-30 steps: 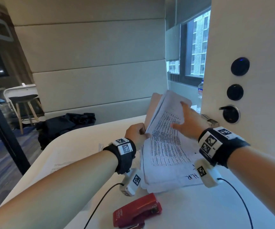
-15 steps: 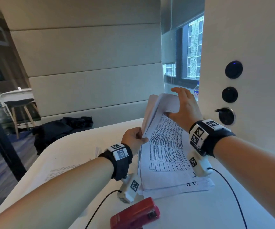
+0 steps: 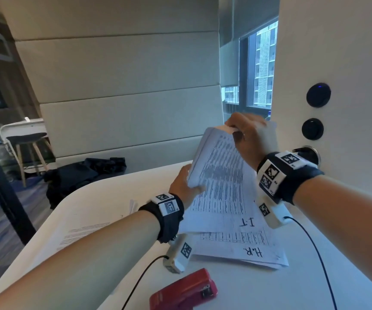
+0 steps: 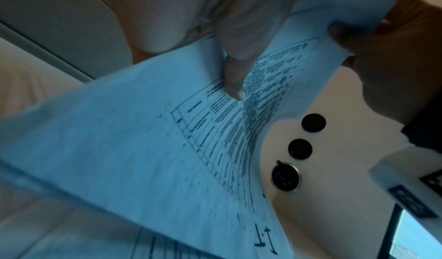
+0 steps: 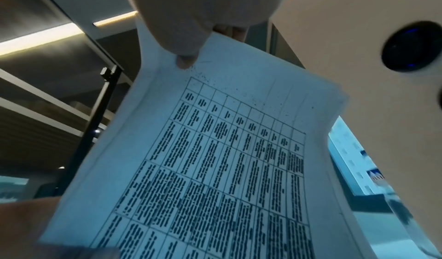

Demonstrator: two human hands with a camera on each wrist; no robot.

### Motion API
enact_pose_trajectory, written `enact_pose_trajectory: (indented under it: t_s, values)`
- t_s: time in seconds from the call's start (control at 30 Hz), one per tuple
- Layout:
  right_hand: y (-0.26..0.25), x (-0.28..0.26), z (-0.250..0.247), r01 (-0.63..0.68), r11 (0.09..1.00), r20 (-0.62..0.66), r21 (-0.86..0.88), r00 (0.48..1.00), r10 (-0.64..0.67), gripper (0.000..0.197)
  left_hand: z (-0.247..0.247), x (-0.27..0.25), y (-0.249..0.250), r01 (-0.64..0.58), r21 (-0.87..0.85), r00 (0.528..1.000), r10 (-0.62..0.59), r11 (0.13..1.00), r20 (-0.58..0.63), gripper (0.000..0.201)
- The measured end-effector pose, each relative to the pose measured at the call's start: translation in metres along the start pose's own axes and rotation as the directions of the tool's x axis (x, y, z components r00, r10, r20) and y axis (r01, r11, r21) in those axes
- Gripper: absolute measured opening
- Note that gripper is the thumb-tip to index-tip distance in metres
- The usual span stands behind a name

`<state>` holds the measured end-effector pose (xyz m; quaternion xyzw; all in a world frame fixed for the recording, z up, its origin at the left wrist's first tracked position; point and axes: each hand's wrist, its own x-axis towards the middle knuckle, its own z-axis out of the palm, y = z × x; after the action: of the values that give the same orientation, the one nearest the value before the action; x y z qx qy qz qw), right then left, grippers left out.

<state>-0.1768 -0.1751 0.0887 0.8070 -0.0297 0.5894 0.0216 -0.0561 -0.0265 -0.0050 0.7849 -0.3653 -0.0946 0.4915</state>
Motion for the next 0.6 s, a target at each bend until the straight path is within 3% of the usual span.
enact_pose_trajectory:
  t_s: [0.03,0.07,0.13,0.23,0.33,0.4,0.47,0.5,0.53,0.6]
  values:
    - [-0.005,0.006,-0.006,0.044,0.999,-0.016,-0.002,0.999,-0.044,0.015,-0.003,0.0,0.004,-0.011,0.02,0.999,0.011,1.0,-0.031,0.02]
    - [-0.01,0.012,-0.012,0.087,0.996,-0.038,-0.003,0.995,-0.087,0.015,-0.008,0.002,0.007,-0.013,0.016,0.997,0.014,1.0,-0.076,0.016]
    - [-0.018,0.023,-0.022,0.143,0.99,-0.085,0.001,0.986,-0.143,0.021,-0.024,0.008,0.012,0.008,-0.008,0.988,-0.009,1.0,-0.152,0.029]
    - [-0.026,0.033,-0.037,0.157,0.987,-0.141,0.037,0.979,-0.15,0.027,-0.059,0.008,0.032,0.001,0.02,0.975,0.004,1.0,-0.222,0.028]
    - [-0.032,0.037,-0.046,0.108,0.987,-0.196,0.119,0.977,-0.083,0.022,-0.108,0.008,0.047,-0.052,0.112,0.946,0.085,0.992,-0.314,0.008]
    - [-0.035,0.043,-0.046,-0.026,0.961,-0.188,0.275,0.979,0.08,0.016,-0.145,0.006,0.054,-0.073,0.242,0.942,0.146,0.967,-0.302,0.006]
    - [-0.037,0.045,-0.042,-0.238,0.863,-0.081,0.446,0.949,0.304,0.018,-0.181,0.002,0.058,-0.107,0.412,0.96,0.202,0.905,-0.194,0.013]
    - [-0.039,0.043,-0.041,-0.365,0.805,0.034,0.468,0.917,0.396,0.016,-0.195,-0.003,0.061,-0.118,0.51,0.968,0.213,0.852,-0.132,0.016]
    - [-0.043,0.039,-0.04,-0.495,0.739,0.179,0.457,0.865,0.469,0.01,-0.208,-0.008,0.063,-0.108,0.61,0.977,0.197,0.785,-0.081,0.016]
    - [-0.06,0.025,-0.045,-0.732,0.548,0.485,0.405,0.68,0.549,0.017,-0.225,-0.024,0.067,-0.033,0.781,0.997,0.075,0.624,-0.017,0.017]
